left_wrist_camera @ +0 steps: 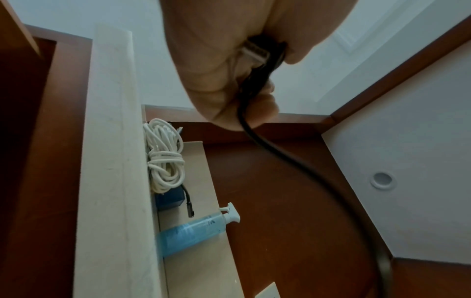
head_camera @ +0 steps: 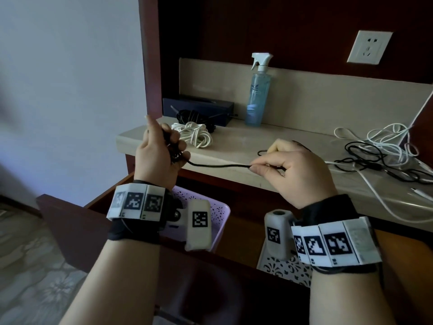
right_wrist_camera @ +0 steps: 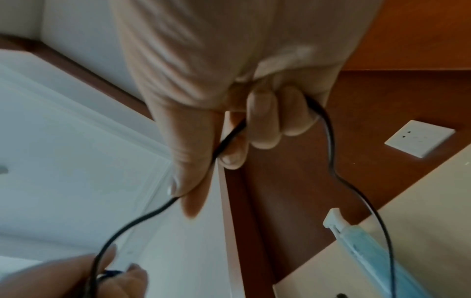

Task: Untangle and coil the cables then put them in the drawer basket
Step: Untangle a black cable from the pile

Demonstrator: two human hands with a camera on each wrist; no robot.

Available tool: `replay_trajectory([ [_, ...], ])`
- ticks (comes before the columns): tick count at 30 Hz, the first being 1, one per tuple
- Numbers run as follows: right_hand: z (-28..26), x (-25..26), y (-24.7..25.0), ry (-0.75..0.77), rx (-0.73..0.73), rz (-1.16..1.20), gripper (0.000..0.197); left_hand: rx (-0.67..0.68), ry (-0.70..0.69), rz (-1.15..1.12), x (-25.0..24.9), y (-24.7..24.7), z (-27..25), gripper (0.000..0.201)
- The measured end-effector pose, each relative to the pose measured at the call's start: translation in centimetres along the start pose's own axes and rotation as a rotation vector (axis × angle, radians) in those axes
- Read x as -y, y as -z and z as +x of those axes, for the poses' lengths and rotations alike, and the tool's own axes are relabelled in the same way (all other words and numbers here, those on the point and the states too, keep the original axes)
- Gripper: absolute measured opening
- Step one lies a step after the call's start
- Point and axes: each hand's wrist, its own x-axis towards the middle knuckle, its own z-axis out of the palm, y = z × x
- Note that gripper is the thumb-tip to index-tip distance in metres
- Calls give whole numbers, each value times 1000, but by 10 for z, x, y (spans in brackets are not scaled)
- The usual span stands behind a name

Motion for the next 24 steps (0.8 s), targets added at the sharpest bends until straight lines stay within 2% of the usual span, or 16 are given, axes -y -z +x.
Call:
replay_trajectory([
  [3,4,12,1,139,-29,125,27,99,41,101,7,-6,-8,44],
  [6,9,19,1,187,-93,207,25,236,109,241,15,-12,-18,44],
  [11,17,19,-3,113,-172,179,23,537,260,457,23,-17,-33,62],
  [15,17,14,-7,36,-203,119,21,679,317,443,25,-20,-36,77],
  [16,17,13,-7,22,-208,109,21,698,332,424,23,-20,-37,69],
  [19,18,12,-6,-5,-224,124,22,765,304,423,19,-19,-41,25],
  [20,19,13,-6,0,-232,133,22,786,292,433,17,-19,-42,17],
  [24,21,13,-8,6,-279,148,22,793,313,412,15,-18,-41,15],
])
